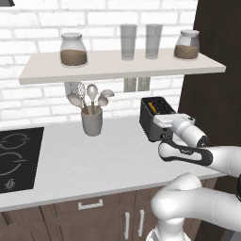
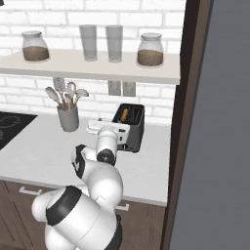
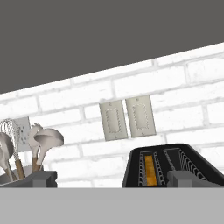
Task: Start the toaster. Once the lever pops up, take the bread to the plate on the dining counter.
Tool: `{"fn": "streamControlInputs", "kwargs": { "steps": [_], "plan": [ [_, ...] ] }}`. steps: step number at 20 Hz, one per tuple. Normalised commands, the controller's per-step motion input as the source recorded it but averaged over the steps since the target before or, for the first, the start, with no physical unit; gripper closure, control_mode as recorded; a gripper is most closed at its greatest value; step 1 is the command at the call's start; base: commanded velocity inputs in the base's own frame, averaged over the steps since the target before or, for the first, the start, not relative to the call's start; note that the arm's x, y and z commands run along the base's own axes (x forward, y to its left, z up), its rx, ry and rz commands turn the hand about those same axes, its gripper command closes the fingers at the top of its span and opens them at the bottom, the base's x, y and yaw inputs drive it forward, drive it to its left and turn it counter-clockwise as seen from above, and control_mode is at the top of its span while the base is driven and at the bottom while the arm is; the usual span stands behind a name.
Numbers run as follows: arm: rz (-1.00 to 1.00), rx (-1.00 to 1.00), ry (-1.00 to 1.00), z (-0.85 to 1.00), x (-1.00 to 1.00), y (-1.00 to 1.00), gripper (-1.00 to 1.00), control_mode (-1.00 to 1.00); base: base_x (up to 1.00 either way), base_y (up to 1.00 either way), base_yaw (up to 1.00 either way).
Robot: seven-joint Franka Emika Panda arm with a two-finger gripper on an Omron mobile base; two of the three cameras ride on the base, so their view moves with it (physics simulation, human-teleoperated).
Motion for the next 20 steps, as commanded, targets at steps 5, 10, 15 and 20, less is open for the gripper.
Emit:
{"fn": "streamControlInputs", "kwargs": {
  "steps": [5,10,15,20],
  "plan": [
    [0.0,0.0,0.0,0.0,0.0,0.0,-1.0,-1.0,0.0,0.0,0.0],
    [0.0,0.0,0.0,0.0,0.0,0.0,-1.0,-1.0,0.0,0.0,0.0],
    [0.0,0.0,0.0,0.0,0.0,0.0,-1.0,-1.0,0.0,0.0,0.0],
    [0.0,0.0,0.0,0.0,0.0,0.0,-1.0,-1.0,0.0,0.0,0.0]
  ]
}}
